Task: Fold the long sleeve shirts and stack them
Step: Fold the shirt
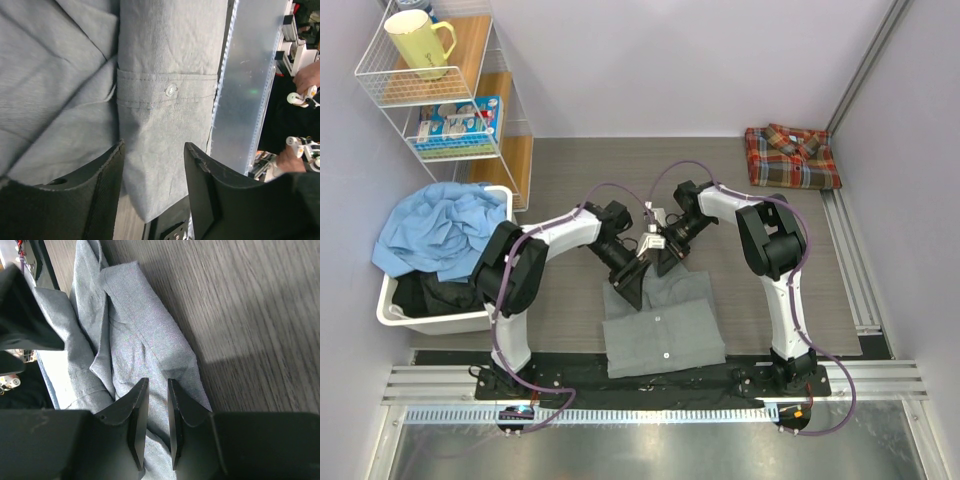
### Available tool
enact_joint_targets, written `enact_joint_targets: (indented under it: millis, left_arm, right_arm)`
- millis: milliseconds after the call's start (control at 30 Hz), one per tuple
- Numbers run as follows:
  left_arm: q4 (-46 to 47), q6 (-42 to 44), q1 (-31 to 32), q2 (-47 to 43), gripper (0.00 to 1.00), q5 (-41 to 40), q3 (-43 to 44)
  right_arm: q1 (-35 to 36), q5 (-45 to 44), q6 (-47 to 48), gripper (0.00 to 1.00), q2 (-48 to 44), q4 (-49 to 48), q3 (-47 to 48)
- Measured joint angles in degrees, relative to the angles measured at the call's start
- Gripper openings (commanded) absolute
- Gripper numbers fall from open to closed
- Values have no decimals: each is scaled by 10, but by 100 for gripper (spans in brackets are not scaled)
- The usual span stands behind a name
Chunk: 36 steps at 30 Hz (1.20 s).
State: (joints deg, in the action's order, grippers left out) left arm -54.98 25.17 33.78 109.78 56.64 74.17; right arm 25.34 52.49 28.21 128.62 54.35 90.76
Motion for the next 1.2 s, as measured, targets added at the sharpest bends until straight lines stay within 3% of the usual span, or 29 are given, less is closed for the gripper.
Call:
enact_joint_targets:
  millis: [267,433,467,500,567,600,633,933,1200]
  left_arm:
    - [40,-23,26,10,52,-13,-33]
    - [60,-32,39,30,44,-17,-33]
    - [64,-35,41,31,40,-17,-33]
    - [66,-38,43,31,27,-17,-33]
    - [69,-39,45,31,14,-16,-33]
    - [70,-38,45,31,3,-14,-33]
    - [69,-38,45,31,0,-12,-32]
    - [23,-24,37,32,0,6,15]
    - [-46,17,0,53,0,2,124]
  right_arm:
    - [0,0,2,27,0,2,0]
    - [0,0,6,27,0,6,0]
    - [0,0,7,27,0,7,0]
    - [0,0,8,27,1,8,0]
    - [0,1,9,27,2,10,0]
    - [-1,2,10,27,3,10,0]
    - [-1,3,10,25,3,11,0]
    - [-2,3,19,23,4,13,0]
    - [-2,1,24,22,4,19,0]
